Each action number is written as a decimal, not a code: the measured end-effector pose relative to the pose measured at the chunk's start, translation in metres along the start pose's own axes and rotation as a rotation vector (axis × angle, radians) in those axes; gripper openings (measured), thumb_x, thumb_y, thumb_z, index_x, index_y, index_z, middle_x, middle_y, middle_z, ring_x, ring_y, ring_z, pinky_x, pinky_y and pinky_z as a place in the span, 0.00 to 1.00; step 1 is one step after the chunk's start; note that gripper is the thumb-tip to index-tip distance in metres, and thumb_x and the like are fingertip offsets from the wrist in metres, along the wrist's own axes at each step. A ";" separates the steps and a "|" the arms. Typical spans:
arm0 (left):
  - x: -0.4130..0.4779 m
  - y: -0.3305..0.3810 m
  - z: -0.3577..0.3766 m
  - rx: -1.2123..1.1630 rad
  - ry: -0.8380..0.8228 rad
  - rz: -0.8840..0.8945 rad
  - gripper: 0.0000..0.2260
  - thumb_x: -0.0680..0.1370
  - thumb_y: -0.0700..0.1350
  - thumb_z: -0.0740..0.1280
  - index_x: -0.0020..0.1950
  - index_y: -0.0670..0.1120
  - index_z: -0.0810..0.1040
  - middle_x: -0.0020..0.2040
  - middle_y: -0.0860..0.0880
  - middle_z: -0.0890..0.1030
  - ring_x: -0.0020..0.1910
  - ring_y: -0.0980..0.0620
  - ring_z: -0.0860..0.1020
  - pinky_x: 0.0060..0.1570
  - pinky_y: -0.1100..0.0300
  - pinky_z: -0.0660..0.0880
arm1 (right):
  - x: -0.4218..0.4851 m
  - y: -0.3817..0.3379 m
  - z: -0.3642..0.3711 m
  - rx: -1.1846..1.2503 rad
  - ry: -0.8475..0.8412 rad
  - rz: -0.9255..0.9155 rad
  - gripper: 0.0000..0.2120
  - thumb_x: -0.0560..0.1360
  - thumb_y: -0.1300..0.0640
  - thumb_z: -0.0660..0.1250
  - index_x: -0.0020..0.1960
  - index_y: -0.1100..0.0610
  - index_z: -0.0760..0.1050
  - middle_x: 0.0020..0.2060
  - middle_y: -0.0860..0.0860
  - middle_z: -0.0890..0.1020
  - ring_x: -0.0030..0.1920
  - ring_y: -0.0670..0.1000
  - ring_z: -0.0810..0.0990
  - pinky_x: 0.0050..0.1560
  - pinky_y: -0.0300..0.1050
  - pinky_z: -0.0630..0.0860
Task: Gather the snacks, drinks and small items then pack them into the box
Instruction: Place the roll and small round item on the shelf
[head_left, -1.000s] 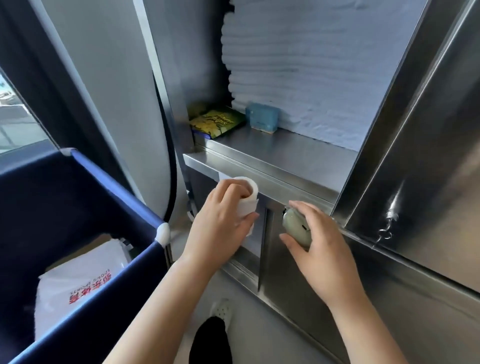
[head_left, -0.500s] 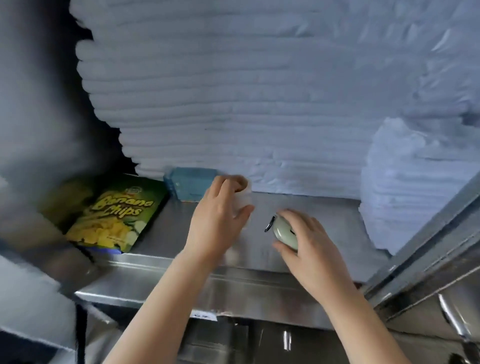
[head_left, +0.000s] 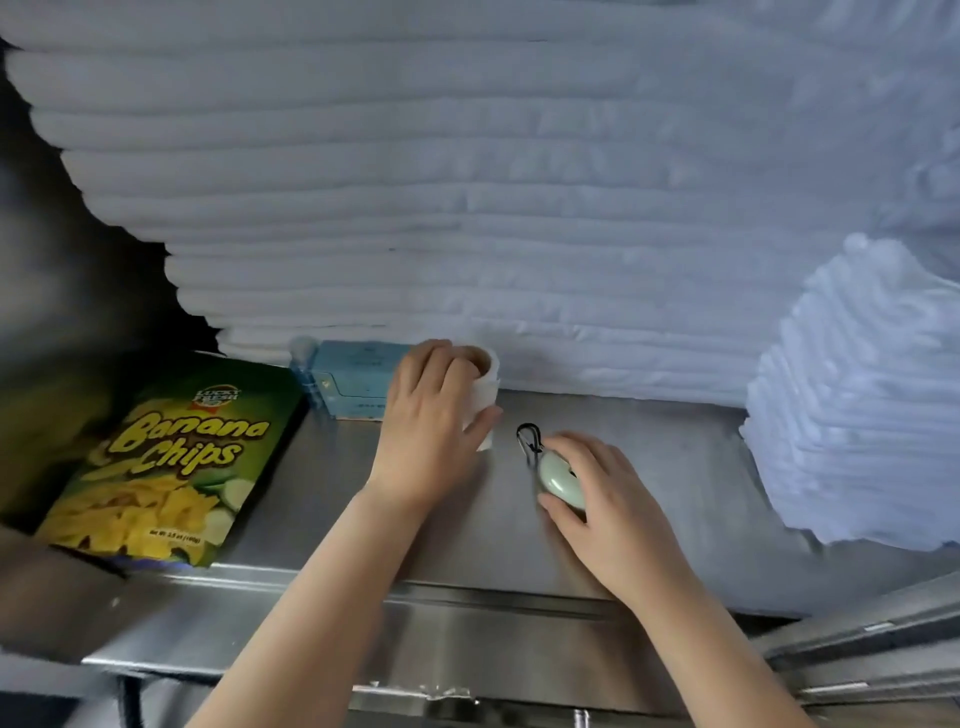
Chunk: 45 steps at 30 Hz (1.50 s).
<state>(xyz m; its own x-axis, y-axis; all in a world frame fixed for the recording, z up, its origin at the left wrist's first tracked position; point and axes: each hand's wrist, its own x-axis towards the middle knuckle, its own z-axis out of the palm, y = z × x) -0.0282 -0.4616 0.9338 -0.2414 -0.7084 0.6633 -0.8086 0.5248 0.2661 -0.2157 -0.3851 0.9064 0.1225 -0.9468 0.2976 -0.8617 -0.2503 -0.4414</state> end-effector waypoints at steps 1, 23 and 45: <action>0.003 -0.002 0.001 0.003 -0.014 -0.001 0.15 0.68 0.45 0.74 0.49 0.39 0.76 0.52 0.44 0.78 0.59 0.42 0.71 0.58 0.49 0.70 | 0.001 0.001 0.000 0.004 -0.005 -0.007 0.22 0.71 0.55 0.71 0.64 0.50 0.71 0.61 0.42 0.74 0.60 0.46 0.71 0.51 0.37 0.72; 0.009 -0.020 -0.006 0.011 -0.028 0.169 0.28 0.70 0.56 0.71 0.60 0.39 0.73 0.57 0.43 0.76 0.63 0.42 0.69 0.71 0.44 0.55 | 0.006 -0.006 0.001 0.111 0.031 0.020 0.37 0.71 0.48 0.72 0.74 0.52 0.59 0.73 0.46 0.60 0.72 0.44 0.58 0.67 0.31 0.54; -0.028 0.025 0.014 -0.348 -0.421 0.358 0.17 0.76 0.40 0.67 0.65 0.41 0.74 0.64 0.44 0.75 0.61 0.45 0.75 0.61 0.58 0.69 | -0.008 -0.005 0.005 0.049 0.326 0.163 0.31 0.65 0.57 0.78 0.65 0.58 0.71 0.56 0.50 0.77 0.57 0.50 0.75 0.57 0.36 0.70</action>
<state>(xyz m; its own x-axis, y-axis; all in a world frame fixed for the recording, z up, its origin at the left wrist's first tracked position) -0.0493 -0.4355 0.9123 -0.7100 -0.5489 0.4411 -0.4355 0.8345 0.3376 -0.2101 -0.3770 0.9021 -0.1847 -0.8626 0.4710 -0.8316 -0.1183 -0.5427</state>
